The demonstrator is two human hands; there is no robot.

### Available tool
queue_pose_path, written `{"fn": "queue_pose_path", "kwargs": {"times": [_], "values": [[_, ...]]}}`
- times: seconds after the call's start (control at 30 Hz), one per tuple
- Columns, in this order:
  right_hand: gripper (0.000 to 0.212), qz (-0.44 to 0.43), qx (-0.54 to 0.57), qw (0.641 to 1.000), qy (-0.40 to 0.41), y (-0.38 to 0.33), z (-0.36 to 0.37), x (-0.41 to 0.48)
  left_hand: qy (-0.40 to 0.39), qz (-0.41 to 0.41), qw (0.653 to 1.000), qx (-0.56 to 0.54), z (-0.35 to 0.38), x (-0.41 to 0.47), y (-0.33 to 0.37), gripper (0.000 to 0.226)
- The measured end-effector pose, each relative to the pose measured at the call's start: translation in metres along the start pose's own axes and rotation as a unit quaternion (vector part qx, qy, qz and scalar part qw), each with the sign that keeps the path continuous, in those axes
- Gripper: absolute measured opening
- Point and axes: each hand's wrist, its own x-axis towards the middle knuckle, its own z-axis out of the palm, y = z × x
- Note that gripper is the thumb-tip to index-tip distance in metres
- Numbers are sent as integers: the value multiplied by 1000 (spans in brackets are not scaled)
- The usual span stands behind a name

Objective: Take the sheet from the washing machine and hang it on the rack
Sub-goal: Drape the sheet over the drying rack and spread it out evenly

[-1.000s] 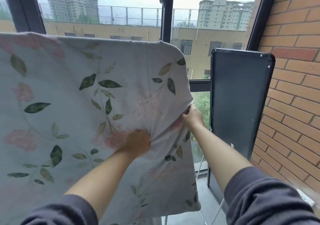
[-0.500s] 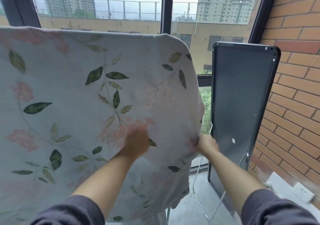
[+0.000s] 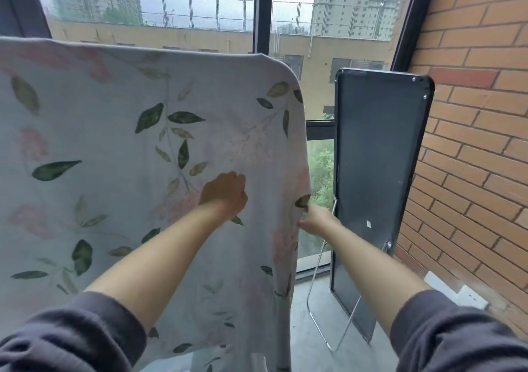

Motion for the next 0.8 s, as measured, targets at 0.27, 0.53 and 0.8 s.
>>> {"fn": "queue_pose_path", "kwargs": {"times": [0.27, 0.53, 0.8], "values": [[85, -59, 266, 953, 131, -49, -90, 21, 276, 18, 960, 43, -121, 64, -23, 58], [56, -69, 198, 948, 241, -88, -109, 31, 307, -3, 943, 132, -156, 92, -23, 40], [23, -34, 24, 952, 304, -107, -134, 41, 389, 59, 905, 161, -169, 116, -37, 12]]}}
